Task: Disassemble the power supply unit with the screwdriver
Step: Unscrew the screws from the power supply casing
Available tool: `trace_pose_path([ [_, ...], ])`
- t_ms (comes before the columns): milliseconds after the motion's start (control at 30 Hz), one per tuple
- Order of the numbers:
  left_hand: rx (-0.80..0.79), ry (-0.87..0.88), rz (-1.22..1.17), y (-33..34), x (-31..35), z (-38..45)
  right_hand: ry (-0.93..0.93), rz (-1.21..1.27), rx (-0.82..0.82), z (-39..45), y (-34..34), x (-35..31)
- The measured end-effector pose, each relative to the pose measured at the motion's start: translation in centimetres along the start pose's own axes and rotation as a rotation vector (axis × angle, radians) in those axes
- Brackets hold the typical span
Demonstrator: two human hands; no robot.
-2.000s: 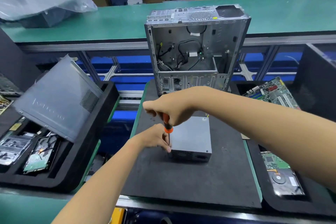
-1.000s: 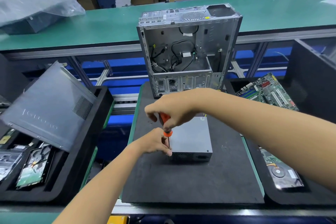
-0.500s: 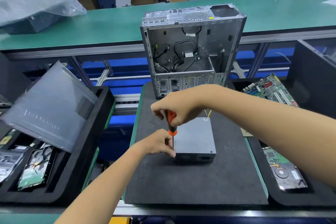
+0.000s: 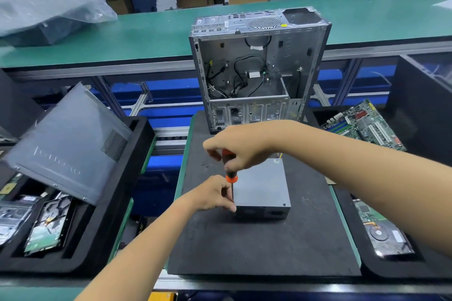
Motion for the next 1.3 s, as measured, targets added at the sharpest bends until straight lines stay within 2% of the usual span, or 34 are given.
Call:
trace_pose_path([
  [100,0.005,0.012,0.028,0.0,0.3,-0.3,-0.039,0.088,-0.019,-0.2,0.1,-0.2],
  [200,0.016,0.007,0.034,0.0,0.4,-0.5,0.077,0.128,0.031,0.1,0.6,-0.3],
  [267,0.014,0.009,0.044,0.0,0.4,-0.5,0.171,-0.072,0.024,0.5,0.8,-0.2],
  [333,0.004,0.014,0.054,-0.1,0.4,-0.6,0.133,-0.233,0.022,0.9,0.9,0.0],
  [467,0.008,0.047,0.044,-0.3,0.4,-0.9,-0.008,0.062,0.001,0.3,0.2,-0.1],
  [533,0.01,0.054,0.031,-0.3,0.4,-1.0,-0.022,0.154,-0.021,0.2,0.4,-0.4],
  [667,0.023,0.044,0.004,-0.2,0.4,-1.0,0.099,-0.014,0.028,1.1,0.9,-0.5],
  [733,0.041,0.046,0.01,-0.1,0.3,-0.9,0.163,-0.002,0.035,1.3,0.7,-0.1],
  [867,0.055,0.05,0.023,0.0,0.4,-0.9,0.039,0.06,-0.013,0.8,0.1,0.5],
  [1000,0.043,0.054,0.033,0.0,0.6,-0.9,-0.017,0.079,0.02,0.4,0.4,0.5],
  [1167,0.053,0.012,0.036,0.1,0.5,-0.8,0.122,-0.206,0.043,1.2,1.1,0.6],
  [1300,0.047,0.009,0.047,0.1,0.4,-0.8,-0.035,-0.084,0.037,1.3,0.6,0.6],
])
Point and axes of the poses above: each hand's wrist, its own z-axis towards the middle knuckle, its own y-axis out of the palm, x = y × z, the point moved 1 cm from there along z, towards the middle knuckle, and after that the axes turned 8 degrees about -y, right-handed, at the moved point
